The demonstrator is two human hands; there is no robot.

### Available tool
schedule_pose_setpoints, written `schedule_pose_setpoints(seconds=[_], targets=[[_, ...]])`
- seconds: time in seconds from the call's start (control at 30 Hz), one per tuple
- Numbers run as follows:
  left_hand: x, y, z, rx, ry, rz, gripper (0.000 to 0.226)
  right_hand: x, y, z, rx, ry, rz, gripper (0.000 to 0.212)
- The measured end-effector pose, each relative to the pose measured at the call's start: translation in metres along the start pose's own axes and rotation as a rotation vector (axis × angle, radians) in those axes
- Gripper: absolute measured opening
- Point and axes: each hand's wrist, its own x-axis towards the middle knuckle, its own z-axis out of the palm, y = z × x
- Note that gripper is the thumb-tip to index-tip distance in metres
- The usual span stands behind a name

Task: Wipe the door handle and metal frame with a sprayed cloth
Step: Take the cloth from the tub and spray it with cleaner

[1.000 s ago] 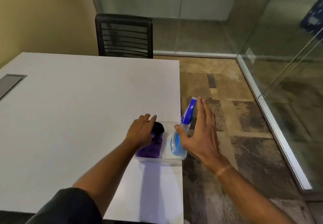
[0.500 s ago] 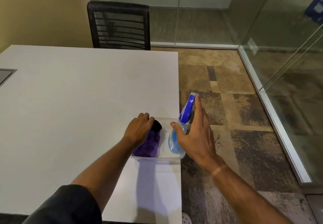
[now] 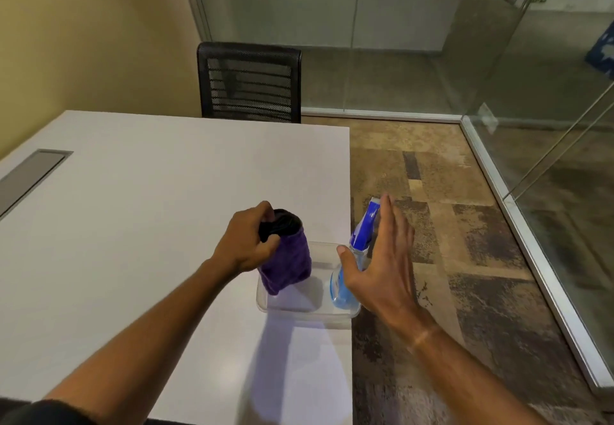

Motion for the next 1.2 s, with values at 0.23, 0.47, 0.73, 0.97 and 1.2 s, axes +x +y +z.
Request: schedule_pose_setpoints(seconds=[0.23,0.47,0.73,0.97,1.2], targets=[[-0.01,0.046,-0.068,-0.068,0.301,0.193,0.019,0.043,-0.054,-0.019,-0.058,0.028,-0.292,0.07],[-0.02,0.082,-0.119,-0.274,0.431,0.161,0.026,0.077,-0.086,-0.006,0.19,-0.71,-0.114,0.094],[-0.038,0.08,-0.135,-0.642,0.515,-0.065,0.011,0.076,-0.089,-0.001,0.541,-0.801,-0.052,0.03],[-0.057,0.072,-0.137,-0.598,0.356,-0.15,0.057,0.094,-0.095,-0.017,0.429,-0.905,-0.11,0.015],[-0.048,0.081,-0.146,-0.581,-0.046,-0.107,0.133,0.116,-0.106,-0.04,0.304,-1.079,-0.141,0.015]])
